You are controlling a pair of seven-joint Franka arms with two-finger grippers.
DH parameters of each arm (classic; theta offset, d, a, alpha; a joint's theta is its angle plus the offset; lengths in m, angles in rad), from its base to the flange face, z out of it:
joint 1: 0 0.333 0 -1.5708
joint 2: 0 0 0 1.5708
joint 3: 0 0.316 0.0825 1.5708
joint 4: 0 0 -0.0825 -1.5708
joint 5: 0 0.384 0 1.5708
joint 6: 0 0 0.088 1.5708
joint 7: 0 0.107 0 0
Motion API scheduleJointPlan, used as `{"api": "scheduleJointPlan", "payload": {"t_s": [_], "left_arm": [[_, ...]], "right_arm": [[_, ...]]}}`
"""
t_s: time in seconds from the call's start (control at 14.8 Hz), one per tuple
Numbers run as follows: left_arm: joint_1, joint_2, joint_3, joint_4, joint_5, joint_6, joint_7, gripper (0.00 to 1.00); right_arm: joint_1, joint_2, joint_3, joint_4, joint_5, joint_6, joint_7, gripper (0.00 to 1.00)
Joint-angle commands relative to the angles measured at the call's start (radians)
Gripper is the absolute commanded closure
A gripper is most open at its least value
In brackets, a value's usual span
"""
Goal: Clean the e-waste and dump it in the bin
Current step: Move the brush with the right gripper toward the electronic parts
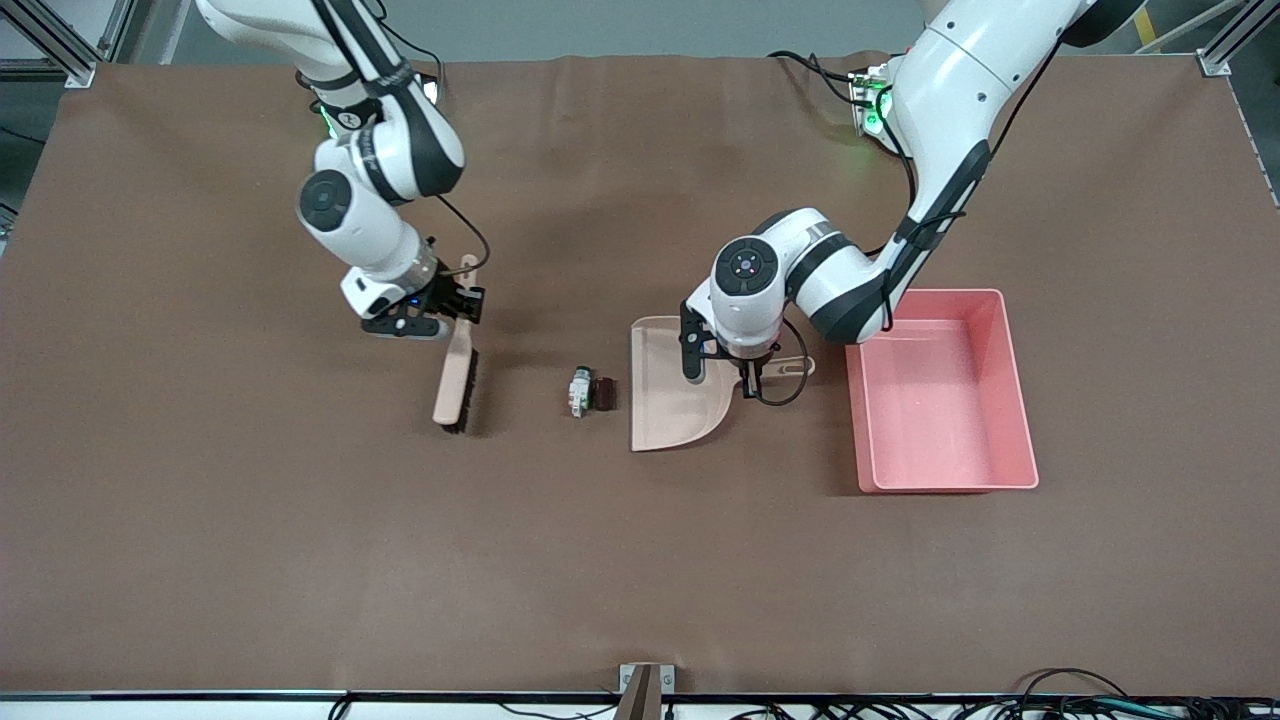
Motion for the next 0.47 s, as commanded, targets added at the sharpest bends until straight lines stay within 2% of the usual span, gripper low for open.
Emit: {"api": "scheduleJointPlan", "payload": {"t_s": [0.0, 0.2, 0.4], "left_arm": [[-0.004, 0.009, -0.002, 0.018, 0.019, -0.008, 0.009, 0.67], [-0.004, 0.016, -0.002, 0.021, 0.019, -0.011, 0.008, 0.67], [-0.02, 0.039, -0.002, 0.067, 0.019, -0.075, 0.008, 0.67]], "right_arm": [[0.02, 0.084, -0.012, 0.084, 0.018, 0.005, 0.047, 1.0], [0.101, 0.143, -0.013, 0.159, 0.018, -0.001, 0.16, 1.0], [0.14, 0.196, -0.015, 0.219, 0.016, -0.001, 0.202, 1.0]]}}
